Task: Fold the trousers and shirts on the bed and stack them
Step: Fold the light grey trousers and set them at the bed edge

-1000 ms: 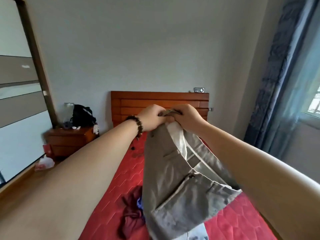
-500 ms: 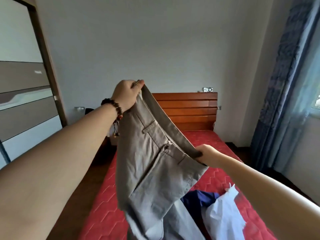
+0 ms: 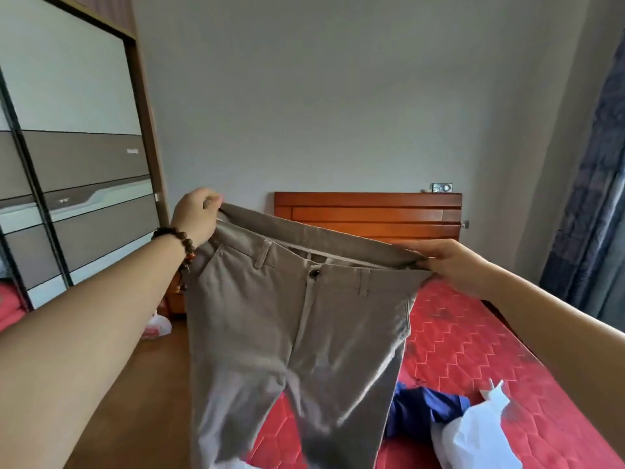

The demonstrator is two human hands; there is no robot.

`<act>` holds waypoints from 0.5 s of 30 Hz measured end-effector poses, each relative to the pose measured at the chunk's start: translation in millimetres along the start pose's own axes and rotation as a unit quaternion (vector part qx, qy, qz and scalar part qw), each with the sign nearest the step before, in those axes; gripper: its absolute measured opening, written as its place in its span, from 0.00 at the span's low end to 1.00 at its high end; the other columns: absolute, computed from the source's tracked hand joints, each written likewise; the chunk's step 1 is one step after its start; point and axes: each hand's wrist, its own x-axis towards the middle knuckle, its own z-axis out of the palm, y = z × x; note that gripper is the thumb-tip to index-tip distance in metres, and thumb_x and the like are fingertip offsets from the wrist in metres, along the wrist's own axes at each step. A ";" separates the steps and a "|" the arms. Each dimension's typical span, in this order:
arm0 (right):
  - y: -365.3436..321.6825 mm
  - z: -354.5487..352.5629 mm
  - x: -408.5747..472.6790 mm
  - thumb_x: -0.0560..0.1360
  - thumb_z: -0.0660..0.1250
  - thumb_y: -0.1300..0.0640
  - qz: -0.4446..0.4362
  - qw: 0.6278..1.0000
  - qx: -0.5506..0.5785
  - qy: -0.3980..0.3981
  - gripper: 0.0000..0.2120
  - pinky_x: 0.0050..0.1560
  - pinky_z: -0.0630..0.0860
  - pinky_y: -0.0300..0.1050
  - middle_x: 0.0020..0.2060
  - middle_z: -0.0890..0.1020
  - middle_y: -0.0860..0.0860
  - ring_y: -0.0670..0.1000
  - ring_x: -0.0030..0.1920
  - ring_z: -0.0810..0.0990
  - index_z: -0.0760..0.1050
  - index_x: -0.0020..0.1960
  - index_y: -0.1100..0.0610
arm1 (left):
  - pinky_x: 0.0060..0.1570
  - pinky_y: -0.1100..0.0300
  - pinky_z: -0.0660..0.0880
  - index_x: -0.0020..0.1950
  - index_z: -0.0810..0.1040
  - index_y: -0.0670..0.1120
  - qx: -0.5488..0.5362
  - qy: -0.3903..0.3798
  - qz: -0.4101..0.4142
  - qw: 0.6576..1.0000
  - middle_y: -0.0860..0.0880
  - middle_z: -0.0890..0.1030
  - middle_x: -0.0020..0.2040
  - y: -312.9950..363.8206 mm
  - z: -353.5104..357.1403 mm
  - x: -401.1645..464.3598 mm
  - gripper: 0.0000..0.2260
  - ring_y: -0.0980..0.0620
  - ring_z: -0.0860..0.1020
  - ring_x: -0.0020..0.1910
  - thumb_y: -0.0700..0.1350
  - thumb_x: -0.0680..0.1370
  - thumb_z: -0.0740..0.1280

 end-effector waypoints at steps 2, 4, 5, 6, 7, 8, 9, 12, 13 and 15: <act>-12.6 -10.7 1.1 0.75 0.54 0.78 0.015 1.000 -0.008 -0.003 0.27 0.44 0.82 0.43 0.49 0.85 0.53 0.55 0.49 0.84 0.86 0.47 0.53 | 0.29 0.65 0.66 0.51 0.75 0.50 -0.030 -0.036 0.042 0.998 0.52 0.74 0.37 5.7 -9.1 -8.5 0.11 0.53 0.69 0.30 0.36 0.81 0.58; -19.9 -23.4 3.6 0.74 0.51 0.79 0.036 0.997 -0.064 0.004 0.25 0.44 0.83 0.48 0.47 0.83 0.61 0.63 0.46 0.83 0.84 0.43 0.60 | 0.34 0.67 0.67 0.42 0.76 0.50 -0.042 -0.071 0.090 0.992 0.54 0.76 0.37 15.0 -19.3 -16.5 0.17 0.59 0.72 0.32 0.31 0.77 0.56; -22.8 -29.8 4.0 0.74 0.51 0.79 0.045 0.995 -0.084 0.010 0.24 0.47 0.82 0.50 0.48 0.81 0.63 0.65 0.46 0.82 0.83 0.43 0.62 | 0.36 0.69 0.68 0.36 0.77 0.50 -0.044 -0.085 0.120 0.988 0.55 0.77 0.35 21.2 -24.8 -21.2 0.18 0.62 0.73 0.33 0.31 0.76 0.57; -26.1 -35.9 4.1 0.76 0.52 0.77 0.058 0.994 -0.091 0.017 0.21 0.50 0.81 0.52 0.48 0.80 0.63 0.66 0.48 0.82 0.81 0.43 0.63 | 0.38 0.69 0.68 0.34 0.77 0.51 -0.042 -0.104 0.152 0.982 0.54 0.77 0.34 27.5 -29.7 -26.3 0.16 0.63 0.74 0.34 0.35 0.76 0.60; -29.2 -40.4 3.0 0.78 0.56 0.72 0.061 0.993 -0.103 0.022 0.15 0.53 0.80 0.53 0.48 0.79 0.62 0.65 0.49 0.82 0.80 0.45 0.62 | 0.40 0.66 0.68 0.34 0.77 0.52 -0.031 -0.127 0.182 0.974 0.52 0.77 0.36 32.6 -34.7 -30.8 0.12 0.62 0.74 0.36 0.42 0.77 0.63; -32.2 -44.4 0.5 0.78 0.62 0.65 0.044 0.988 -0.148 0.015 0.08 0.53 0.80 0.51 0.48 0.81 0.58 0.61 0.49 0.83 0.80 0.45 0.60 | 0.41 0.64 0.69 0.36 0.77 0.52 -0.009 -0.148 0.209 0.967 0.52 0.77 0.39 36.1 -40.1 -34.5 0.10 0.61 0.74 0.39 0.51 0.77 0.66; -35.5 -48.6 -1.6 0.77 0.67 0.57 0.025 0.974 -0.225 -0.002 0.04 0.51 0.79 0.48 0.46 0.82 0.53 0.56 0.48 0.82 0.79 0.45 0.56 | 0.42 0.64 0.69 0.38 0.77 0.54 0.023 -0.162 0.235 0.958 0.52 0.75 0.41 38.0 -44.9 -36.7 0.11 0.60 0.74 0.41 0.59 0.74 0.69; -42.4 -52.7 -7.9 0.71 0.73 0.50 -0.006 0.911 -0.412 0.007 0.06 0.41 0.70 0.35 0.40 0.79 0.46 0.47 0.41 0.77 0.76 0.40 0.49 | 0.43 0.59 0.71 0.42 0.75 0.54 0.113 -0.196 0.281 0.933 0.53 0.71 0.46 39.3 -55.2 -40.8 0.19 0.53 0.74 0.43 0.64 0.62 0.73; -42.4 -53.6 -10.4 0.72 0.73 0.52 -0.019 0.908 -0.417 0.029 0.07 0.38 0.68 0.31 0.37 0.80 0.46 0.47 0.38 0.77 0.76 0.38 0.49 | 0.43 0.58 0.72 0.42 0.74 0.53 0.136 -0.206 0.290 0.924 0.53 0.70 0.47 39.3 -56.3 -42.3 0.20 0.51 0.73 0.43 0.63 0.61 0.75; -41.8 -54.0 -14.5 0.72 0.73 0.56 -0.045 0.918 -0.385 0.081 0.09 0.34 0.68 0.29 0.31 0.79 0.47 0.44 0.32 0.76 0.77 0.35 0.51 | 0.42 0.56 0.72 0.40 0.71 0.54 0.142 -0.211 0.307 0.917 0.53 0.70 0.46 38.8 -57.3 -45.8 0.18 0.50 0.73 0.42 0.60 0.61 0.76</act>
